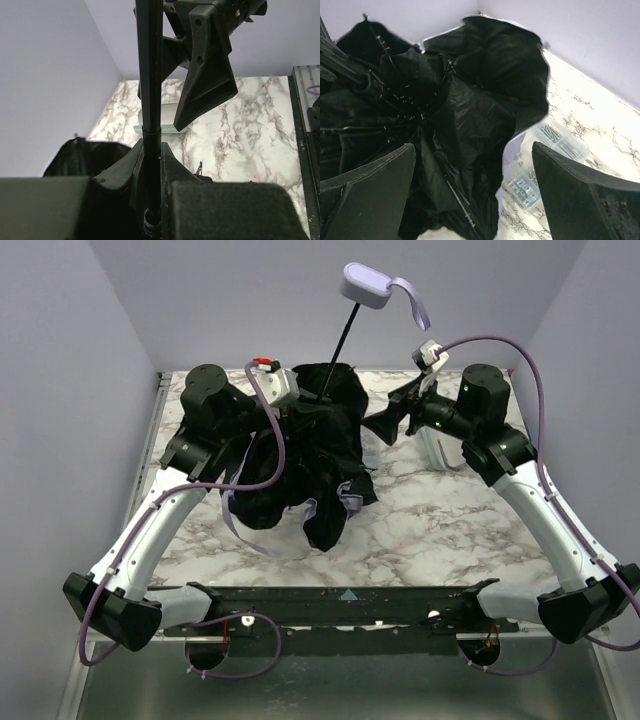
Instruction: Open the umbrella
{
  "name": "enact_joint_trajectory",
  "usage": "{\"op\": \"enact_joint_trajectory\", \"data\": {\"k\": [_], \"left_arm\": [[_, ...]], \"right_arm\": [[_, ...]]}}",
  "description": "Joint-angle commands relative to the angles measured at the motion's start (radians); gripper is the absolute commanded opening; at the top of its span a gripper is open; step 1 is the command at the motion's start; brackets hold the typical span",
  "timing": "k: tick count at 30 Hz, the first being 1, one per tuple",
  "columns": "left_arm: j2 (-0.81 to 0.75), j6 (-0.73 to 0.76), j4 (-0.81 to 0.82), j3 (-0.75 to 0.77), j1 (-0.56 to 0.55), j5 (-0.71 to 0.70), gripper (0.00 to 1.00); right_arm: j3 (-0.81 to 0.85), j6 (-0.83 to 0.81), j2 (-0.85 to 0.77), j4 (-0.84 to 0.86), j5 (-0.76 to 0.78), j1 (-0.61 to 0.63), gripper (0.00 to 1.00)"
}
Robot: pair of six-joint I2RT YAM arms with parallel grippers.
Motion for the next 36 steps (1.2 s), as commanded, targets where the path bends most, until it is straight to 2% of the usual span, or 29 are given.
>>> {"op": "enact_joint_trajectory", "data": {"k": [1, 3, 6, 8, 11, 20, 23, 25, 30, 34, 35, 36], "left_arm": [[-0.039, 0.041, 0.096, 0.055, 0.003, -0.021, 0.0], [-0.031, -0.043, 0.125, 0.055, 0.005, -0.023, 0.0], [-0.015, -0.222, 0.185, 0.056, 0.008, -0.028, 0.0], [-0.003, -0.343, 0.234, 0.054, 0.008, -0.011, 0.0], [0.017, -0.427, 0.249, 0.066, 0.004, 0.01, 0.0], [0.062, -0.484, 0.247, 0.1, -0.006, 0.02, 0.0], [0.068, -0.486, 0.246, 0.106, -0.015, 0.025, 0.0], [0.073, -0.49, 0.249, 0.109, -0.022, 0.03, 0.0], [0.084, -0.497, 0.248, 0.117, -0.026, 0.034, 0.0], [0.092, -0.5, 0.243, 0.13, -0.027, 0.03, 0.0], [0.093, -0.499, 0.237, 0.139, -0.025, 0.024, 0.0], [0.095, -0.498, 0.227, 0.152, -0.024, 0.016, 0.0]], "right_arm": [[0.008, 0.048, -0.01, -0.003, -0.093, -0.008, 0.95], [0.006, 0.027, -0.008, 0.024, -0.23, -0.008, 0.89], [-0.063, 0.096, -0.03, 0.183, -0.313, -0.007, 0.78], [-0.105, 0.13, -0.045, 0.307, -0.329, -0.005, 0.75], [-0.073, 0.132, -0.008, 0.34, -0.354, 0.009, 0.75], [0.034, 0.069, 0.093, 0.35, -0.363, 0.131, 0.79], [0.061, 0.072, 0.126, 0.375, -0.331, 0.153, 0.79], [0.068, 0.073, 0.141, 0.395, -0.32, 0.16, 0.74], [0.052, 0.063, 0.152, 0.451, -0.277, 0.176, 0.49], [0.043, 0.047, 0.152, 0.439, -0.294, 0.178, 0.18], [0.034, 0.037, 0.145, 0.434, -0.296, 0.178, 0.07], [0.018, 0.03, 0.138, 0.433, -0.295, 0.179, 0.03]]}}
